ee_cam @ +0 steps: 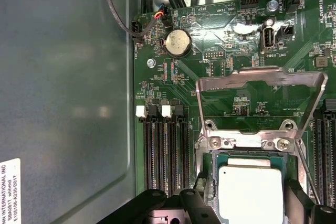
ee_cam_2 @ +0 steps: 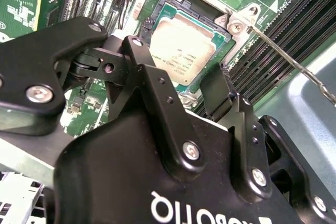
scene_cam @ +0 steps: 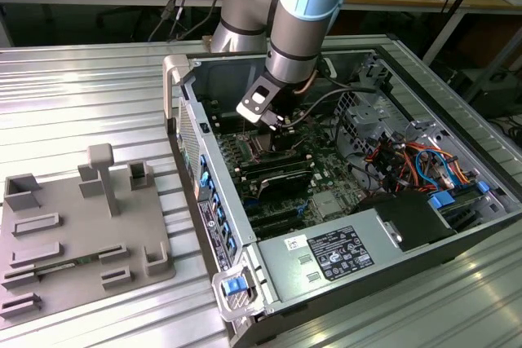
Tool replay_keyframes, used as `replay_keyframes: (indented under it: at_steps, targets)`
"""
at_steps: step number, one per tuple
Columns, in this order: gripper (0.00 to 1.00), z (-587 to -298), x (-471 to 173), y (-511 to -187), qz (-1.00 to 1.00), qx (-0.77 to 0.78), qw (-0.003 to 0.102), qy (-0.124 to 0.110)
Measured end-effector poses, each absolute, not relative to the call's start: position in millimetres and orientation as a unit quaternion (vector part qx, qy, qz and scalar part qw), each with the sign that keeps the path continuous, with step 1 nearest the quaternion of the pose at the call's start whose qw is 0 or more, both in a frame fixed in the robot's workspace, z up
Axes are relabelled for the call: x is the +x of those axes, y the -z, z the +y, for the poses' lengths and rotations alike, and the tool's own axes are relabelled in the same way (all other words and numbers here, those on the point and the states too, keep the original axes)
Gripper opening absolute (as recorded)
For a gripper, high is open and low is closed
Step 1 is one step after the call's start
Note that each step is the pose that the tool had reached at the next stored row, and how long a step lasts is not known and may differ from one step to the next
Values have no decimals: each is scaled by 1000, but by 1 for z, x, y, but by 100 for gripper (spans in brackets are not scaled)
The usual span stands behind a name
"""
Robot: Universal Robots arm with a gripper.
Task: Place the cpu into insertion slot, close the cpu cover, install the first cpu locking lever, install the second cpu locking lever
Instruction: 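Place the cpu into insertion slot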
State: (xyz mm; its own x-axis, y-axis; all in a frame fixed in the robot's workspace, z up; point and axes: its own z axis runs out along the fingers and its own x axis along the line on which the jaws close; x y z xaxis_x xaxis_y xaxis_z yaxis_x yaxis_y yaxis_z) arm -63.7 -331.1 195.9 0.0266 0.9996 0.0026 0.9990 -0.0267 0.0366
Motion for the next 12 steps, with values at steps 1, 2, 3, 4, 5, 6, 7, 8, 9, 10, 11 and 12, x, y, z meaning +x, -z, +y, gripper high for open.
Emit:
replay_keyframes:
  at_steps: [1, 2, 3, 4, 5, 6, 7, 8, 9, 10, 11, 12]
  targets:
    - [63, -331, -64, -196, 698, 716, 12, -14]
    - [63, -331, -64, -196, 697, 716, 12, -14]
    - [63, -331, -64, -196, 697, 716, 12, -14]
    - [63, -332, -64, -196, 698, 716, 12, -14]
    - [63, -332, -64, -196, 697, 716, 12, -14]
    - [63, -332, -64, -196, 697, 716, 12, -14]
    - [63, -332, -64, -196, 697, 716, 12, -14]
    - [63, -333, -64, -196, 697, 716, 12, -14]
    - [63, -333, -64, -196, 697, 716, 12, -14]
    - [63, -333, -64, -196, 697, 716, 12, -14]
    - [63, -333, -64, -196, 697, 716, 12, -14]
    - [63, -333, -64, -196, 697, 716, 12, -14]
